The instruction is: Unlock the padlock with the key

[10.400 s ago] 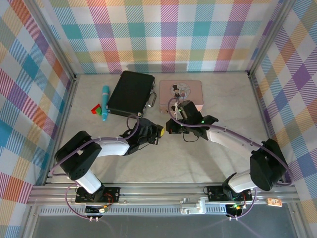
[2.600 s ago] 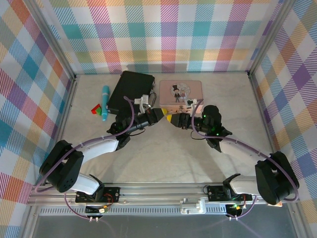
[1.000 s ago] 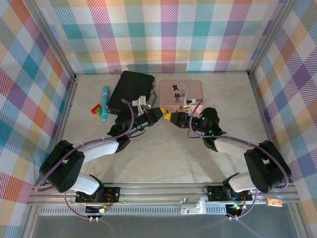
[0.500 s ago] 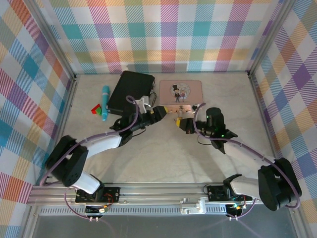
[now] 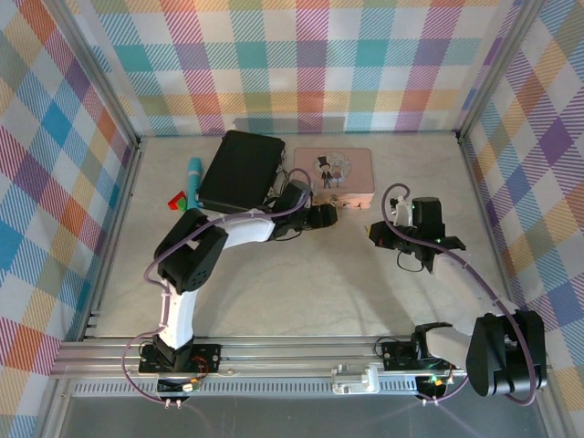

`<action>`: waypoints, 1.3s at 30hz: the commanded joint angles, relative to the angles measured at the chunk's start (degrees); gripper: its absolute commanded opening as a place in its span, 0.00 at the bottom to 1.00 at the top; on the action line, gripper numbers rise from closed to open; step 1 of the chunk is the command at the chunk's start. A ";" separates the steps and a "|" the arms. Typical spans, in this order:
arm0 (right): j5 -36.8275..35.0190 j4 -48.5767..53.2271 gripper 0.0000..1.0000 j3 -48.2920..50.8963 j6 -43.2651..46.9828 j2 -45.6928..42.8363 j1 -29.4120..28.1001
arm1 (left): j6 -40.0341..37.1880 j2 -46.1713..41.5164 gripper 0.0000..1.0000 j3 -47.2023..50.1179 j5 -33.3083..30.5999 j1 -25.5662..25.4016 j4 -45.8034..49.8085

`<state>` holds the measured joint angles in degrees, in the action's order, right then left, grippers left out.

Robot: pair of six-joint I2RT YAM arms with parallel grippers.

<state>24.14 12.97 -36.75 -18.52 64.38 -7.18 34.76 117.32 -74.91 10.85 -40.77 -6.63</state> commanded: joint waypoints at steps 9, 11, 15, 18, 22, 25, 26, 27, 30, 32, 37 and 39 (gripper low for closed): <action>4.33 -0.21 0.00 0.32 -0.16 -3.22 0.41 | -5.40 10.01 0.58 -9.26 -5.50 -0.84 3.97; 4.66 -0.45 0.00 0.51 -0.36 -3.30 0.41 | -5.40 11.31 0.54 -10.05 -4.99 -0.96 3.09; 4.97 -0.68 0.00 0.66 -0.91 -3.14 0.41 | -5.26 13.52 0.38 -11.39 -3.39 -1.12 2.92; 5.01 -1.24 0.00 1.28 -1.46 -3.25 0.39 | -4.59 14.07 0.29 -10.75 -2.97 -1.22 1.93; 5.37 -3.00 0.00 2.85 -2.60 -2.64 0.41 | -1.96 14.23 0.22 -9.21 -2.10 -1.24 -0.32; 6.11 -5.20 0.00 4.72 -4.21 -1.43 0.41 | 2.02 13.51 0.12 -7.74 -0.20 -1.19 -2.19; 6.52 -6.16 0.00 5.37 -4.92 -1.07 0.42 | 3.52 12.83 0.09 -7.04 0.42 -1.17 -3.04; 6.89 -7.60 0.00 6.33 -5.83 -0.65 0.41 | 5.45 12.13 0.06 -6.07 1.20 -1.22 -4.13; 7.73 -11.90 0.00 8.99 -8.47 0.70 0.43 | 12.00 9.29 0.02 -3.29 4.43 -1.17 -7.79; 9.01 -14.58 0.00 10.30 -10.05 2.12 0.41 | 16.70 7.39 0.00 -1.08 6.47 -1.15 -11.64; 13.40 -25.71 0.00 13.57 -16.08 7.34 1.11 | 29.08 5.01 0.00 4.92 10.98 -1.17 -26.50; 15.87 -30.46 0.00 14.46 -18.48 9.32 1.44 | 33.54 4.79 0.00 6.85 12.15 -1.22 -32.52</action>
<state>34.70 -6.98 -23.40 -31.83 71.77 -6.39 53.71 122.65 -71.18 15.84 -41.87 -30.33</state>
